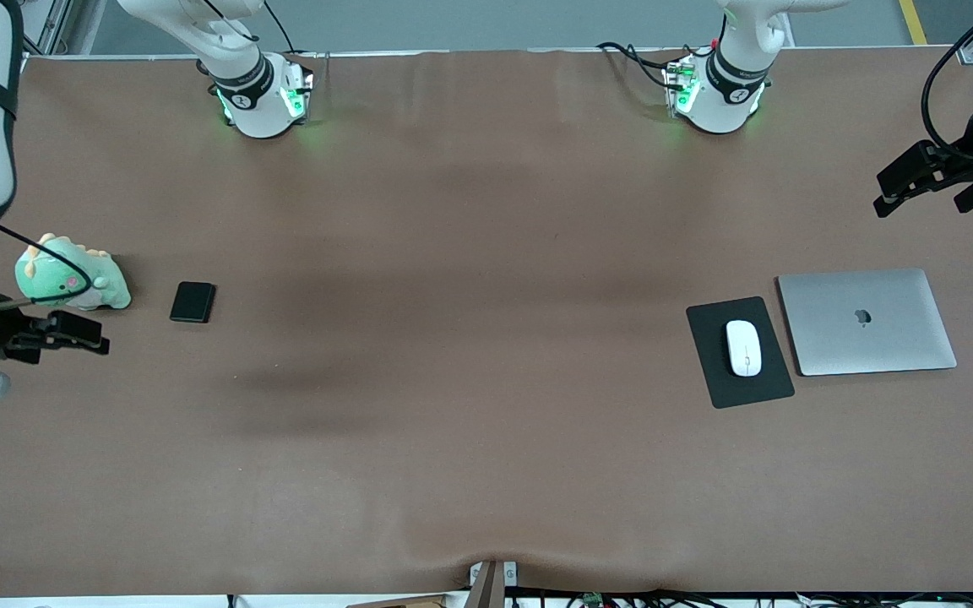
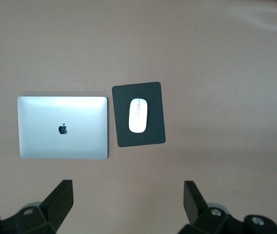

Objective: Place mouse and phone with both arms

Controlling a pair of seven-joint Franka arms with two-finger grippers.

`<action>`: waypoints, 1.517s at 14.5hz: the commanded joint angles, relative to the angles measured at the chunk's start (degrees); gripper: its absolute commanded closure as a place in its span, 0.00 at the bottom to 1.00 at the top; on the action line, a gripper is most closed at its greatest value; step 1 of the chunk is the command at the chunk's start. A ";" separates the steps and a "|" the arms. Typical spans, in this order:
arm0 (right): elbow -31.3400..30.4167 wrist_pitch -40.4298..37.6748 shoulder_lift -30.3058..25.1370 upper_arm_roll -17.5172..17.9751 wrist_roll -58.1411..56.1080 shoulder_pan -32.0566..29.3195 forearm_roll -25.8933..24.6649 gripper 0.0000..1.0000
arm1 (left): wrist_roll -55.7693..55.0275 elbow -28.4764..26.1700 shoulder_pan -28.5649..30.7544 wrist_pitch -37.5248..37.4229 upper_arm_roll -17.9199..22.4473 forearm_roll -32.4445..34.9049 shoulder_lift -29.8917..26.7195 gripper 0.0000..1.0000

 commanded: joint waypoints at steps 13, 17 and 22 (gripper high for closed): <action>-15.20 -14.92 -25.33 0.80 0.43 -0.01 -3.26 0.00 | 0.22 1.14 0.36 -1.18 -0.07 0.88 0.51 0.00; -25.05 -10.19 -31.40 0.89 0.43 0.08 -3.70 0.00 | 0.22 1.14 0.28 -1.18 0.01 1.32 0.51 0.00; -22.95 -8.95 -30.18 1.42 0.43 -0.18 -7.48 0.00 | 0.22 1.14 0.36 -2.33 0.10 1.32 0.43 0.00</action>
